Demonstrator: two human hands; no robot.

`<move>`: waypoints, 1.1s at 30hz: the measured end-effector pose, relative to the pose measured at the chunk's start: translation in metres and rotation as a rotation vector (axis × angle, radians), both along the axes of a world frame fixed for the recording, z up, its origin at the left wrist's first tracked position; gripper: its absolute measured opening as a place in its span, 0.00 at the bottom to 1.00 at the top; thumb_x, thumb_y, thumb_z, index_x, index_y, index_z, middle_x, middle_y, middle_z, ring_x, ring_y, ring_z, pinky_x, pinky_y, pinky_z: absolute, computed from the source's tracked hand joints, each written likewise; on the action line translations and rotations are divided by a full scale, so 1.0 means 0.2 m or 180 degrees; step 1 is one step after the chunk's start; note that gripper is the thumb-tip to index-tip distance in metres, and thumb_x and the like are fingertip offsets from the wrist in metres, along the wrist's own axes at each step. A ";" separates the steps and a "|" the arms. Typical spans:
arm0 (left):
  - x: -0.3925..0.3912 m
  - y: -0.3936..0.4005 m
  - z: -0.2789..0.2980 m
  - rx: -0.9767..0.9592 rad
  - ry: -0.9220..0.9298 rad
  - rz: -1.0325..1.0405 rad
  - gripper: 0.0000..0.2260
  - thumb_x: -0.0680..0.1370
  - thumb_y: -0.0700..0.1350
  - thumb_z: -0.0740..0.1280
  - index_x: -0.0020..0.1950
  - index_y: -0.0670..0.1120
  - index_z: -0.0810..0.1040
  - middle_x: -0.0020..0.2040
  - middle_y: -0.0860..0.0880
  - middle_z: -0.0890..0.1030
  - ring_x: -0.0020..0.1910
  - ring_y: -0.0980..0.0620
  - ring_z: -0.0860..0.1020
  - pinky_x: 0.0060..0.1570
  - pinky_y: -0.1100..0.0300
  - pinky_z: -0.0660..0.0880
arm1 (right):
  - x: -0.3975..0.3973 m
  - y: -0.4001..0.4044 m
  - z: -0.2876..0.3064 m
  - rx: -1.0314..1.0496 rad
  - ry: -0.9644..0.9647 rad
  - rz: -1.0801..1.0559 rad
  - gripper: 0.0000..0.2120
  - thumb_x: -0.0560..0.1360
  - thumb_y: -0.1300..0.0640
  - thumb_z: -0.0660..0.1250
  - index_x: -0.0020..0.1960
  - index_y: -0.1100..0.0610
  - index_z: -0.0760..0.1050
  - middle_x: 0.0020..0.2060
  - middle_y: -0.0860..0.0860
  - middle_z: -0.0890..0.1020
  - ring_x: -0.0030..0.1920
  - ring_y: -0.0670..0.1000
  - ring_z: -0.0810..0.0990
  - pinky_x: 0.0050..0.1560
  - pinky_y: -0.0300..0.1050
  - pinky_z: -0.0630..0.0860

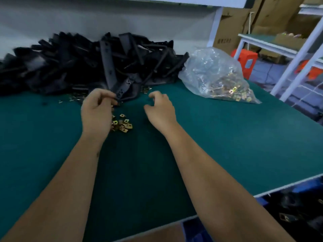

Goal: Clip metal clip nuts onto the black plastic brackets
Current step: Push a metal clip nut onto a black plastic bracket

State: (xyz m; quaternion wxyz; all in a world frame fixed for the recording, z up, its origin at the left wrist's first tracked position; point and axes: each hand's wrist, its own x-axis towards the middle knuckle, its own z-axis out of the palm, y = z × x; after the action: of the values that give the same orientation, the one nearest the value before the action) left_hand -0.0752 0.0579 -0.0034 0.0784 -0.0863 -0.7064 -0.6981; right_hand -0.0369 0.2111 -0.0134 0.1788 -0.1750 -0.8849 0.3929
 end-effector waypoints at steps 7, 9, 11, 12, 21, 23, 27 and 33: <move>-0.20 -0.13 -0.07 0.0129 -0.0341 0.1052 0.14 0.76 0.38 0.57 0.38 0.53 0.75 0.37 0.54 0.78 0.32 0.57 0.70 0.36 0.60 0.67 | -0.26 -0.04 -0.01 -0.0229 0.0036 -0.0074 0.25 0.77 0.51 0.61 0.73 0.45 0.63 0.54 0.48 0.78 0.54 0.56 0.77 0.51 0.54 0.77; -0.21 -0.10 -0.09 -0.0447 -0.0441 0.0817 0.12 0.77 0.42 0.58 0.40 0.55 0.78 0.38 0.54 0.79 0.31 0.53 0.71 0.35 0.58 0.66 | -0.32 -0.04 0.00 -0.0611 0.0101 -0.0160 0.30 0.76 0.47 0.63 0.76 0.43 0.58 0.61 0.46 0.77 0.58 0.53 0.77 0.58 0.54 0.75; -0.21 -0.09 -0.10 -0.1099 -0.0458 0.0621 0.12 0.78 0.45 0.59 0.43 0.58 0.80 0.34 0.55 0.78 0.31 0.51 0.73 0.33 0.58 0.67 | -0.35 -0.03 0.00 -0.0835 0.0240 -0.0216 0.32 0.76 0.46 0.66 0.76 0.45 0.59 0.58 0.43 0.79 0.57 0.50 0.78 0.60 0.53 0.74; -0.21 -0.09 -0.10 -0.1250 -0.0455 0.0570 0.11 0.78 0.46 0.60 0.43 0.59 0.80 0.31 0.55 0.77 0.30 0.51 0.73 0.32 0.58 0.67 | -0.35 -0.02 0.00 -0.0962 0.0331 -0.0263 0.29 0.76 0.47 0.67 0.75 0.46 0.63 0.51 0.42 0.80 0.53 0.48 0.79 0.57 0.51 0.75; -0.19 -0.07 -0.05 0.0119 -0.0410 0.0663 0.11 0.79 0.40 0.61 0.45 0.53 0.79 0.39 0.60 0.80 0.32 0.65 0.73 0.35 0.70 0.72 | -0.26 -0.01 0.01 -0.2374 0.1906 -0.1725 0.06 0.74 0.58 0.70 0.45 0.59 0.75 0.31 0.45 0.74 0.25 0.35 0.72 0.26 0.27 0.67; -0.19 -0.07 -0.05 0.0074 -0.0281 0.0800 0.10 0.79 0.40 0.60 0.45 0.54 0.77 0.52 0.48 0.80 0.40 0.55 0.74 0.43 0.60 0.72 | -0.24 -0.06 0.01 -0.2557 0.2232 -0.2248 0.07 0.75 0.58 0.69 0.47 0.58 0.72 0.32 0.45 0.73 0.25 0.38 0.72 0.26 0.28 0.68; -0.16 -0.07 -0.07 0.0168 -0.0270 0.0748 0.11 0.79 0.40 0.60 0.43 0.55 0.75 0.46 0.48 0.77 0.34 0.56 0.70 0.37 0.59 0.68 | -0.20 -0.16 0.02 -0.2780 0.2687 -0.2633 0.09 0.74 0.61 0.67 0.48 0.57 0.67 0.32 0.48 0.72 0.31 0.49 0.72 0.31 0.40 0.74; -0.13 -0.07 -0.07 0.0356 -0.0301 0.0609 0.10 0.78 0.39 0.61 0.43 0.52 0.77 0.35 0.58 0.74 0.26 0.65 0.69 0.28 0.73 0.66 | -0.16 -0.21 0.06 -0.3243 0.2626 -0.2508 0.14 0.71 0.64 0.67 0.42 0.54 0.62 0.33 0.48 0.72 0.29 0.49 0.73 0.25 0.37 0.70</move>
State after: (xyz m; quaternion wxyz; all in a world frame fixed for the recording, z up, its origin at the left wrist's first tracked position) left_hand -0.1021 0.0445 -0.0170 0.1159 0.0190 -0.6743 -0.7290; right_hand -0.0696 0.1684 -0.0008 0.5189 -0.3776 -0.3281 0.6932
